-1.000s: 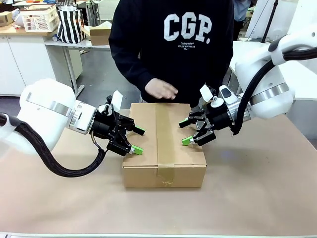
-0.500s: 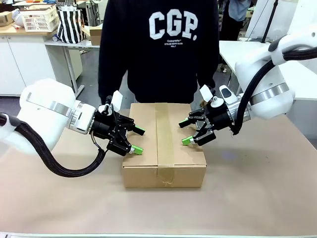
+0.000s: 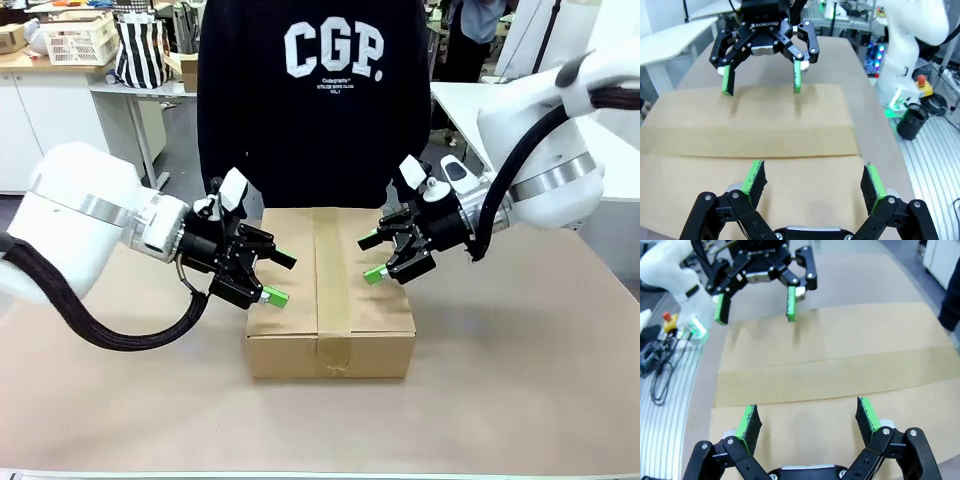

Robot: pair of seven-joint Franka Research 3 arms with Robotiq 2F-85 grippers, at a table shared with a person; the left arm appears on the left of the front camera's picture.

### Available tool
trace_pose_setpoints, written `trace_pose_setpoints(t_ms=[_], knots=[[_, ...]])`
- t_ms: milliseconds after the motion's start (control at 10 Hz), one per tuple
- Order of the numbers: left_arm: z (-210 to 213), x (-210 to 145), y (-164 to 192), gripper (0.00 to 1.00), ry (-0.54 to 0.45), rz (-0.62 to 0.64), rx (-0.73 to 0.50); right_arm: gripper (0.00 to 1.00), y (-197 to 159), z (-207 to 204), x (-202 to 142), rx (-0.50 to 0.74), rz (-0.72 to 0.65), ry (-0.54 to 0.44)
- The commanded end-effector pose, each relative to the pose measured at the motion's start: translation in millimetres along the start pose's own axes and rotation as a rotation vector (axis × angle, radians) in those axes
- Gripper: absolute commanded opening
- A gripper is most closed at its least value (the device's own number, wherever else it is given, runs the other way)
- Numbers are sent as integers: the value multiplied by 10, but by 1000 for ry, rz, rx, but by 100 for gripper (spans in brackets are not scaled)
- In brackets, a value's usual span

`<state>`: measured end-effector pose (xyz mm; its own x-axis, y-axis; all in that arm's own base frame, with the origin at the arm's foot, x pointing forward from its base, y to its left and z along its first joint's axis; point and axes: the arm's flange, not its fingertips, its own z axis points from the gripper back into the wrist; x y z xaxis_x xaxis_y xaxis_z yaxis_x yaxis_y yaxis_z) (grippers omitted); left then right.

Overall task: Pack the gift set into the box.
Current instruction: Press and hold the closed box until the human finishes sealing it.

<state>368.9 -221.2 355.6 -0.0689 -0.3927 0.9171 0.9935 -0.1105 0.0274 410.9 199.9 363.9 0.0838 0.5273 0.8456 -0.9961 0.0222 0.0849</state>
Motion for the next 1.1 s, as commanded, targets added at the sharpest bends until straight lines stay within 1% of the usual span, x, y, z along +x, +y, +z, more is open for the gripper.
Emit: trace_pose_setpoints(t_ms=[0,100,300,400,500,600,700,800,900,1000], knots=[[125,-25,-69,100,-17,40,-9,100,8,34,-52,-52,-34,-21],[0,0,0,100,0,0,0,100,0,0,0,0,0,0],[43,28,-48,100,-11,10,-3,100,20,50,33,-11,-9,-5],[97,68,-59,100,-16,78,-14,100,172,134,97,56,-110,-23],[221,146,-99,100,-30,191,-12,100,355,344,175,30,-253,-30],[416,251,-198,100,-79,347,-36,100,625,649,304,-28,-366,-66],[607,341,-317,100,-114,487,-77,100,852,935,369,-129,-487,-81],[826,400,-422,100,-141,634,-42,100,1014,1220,351,-236,-586,-107],[1042,424,-541,100,-156,779,-50,100,1145,1471,265,-314,-668,-141],[1324,413,-700,100,-162,890,-21,100,1266,1762,113,-371,-772,-165]])
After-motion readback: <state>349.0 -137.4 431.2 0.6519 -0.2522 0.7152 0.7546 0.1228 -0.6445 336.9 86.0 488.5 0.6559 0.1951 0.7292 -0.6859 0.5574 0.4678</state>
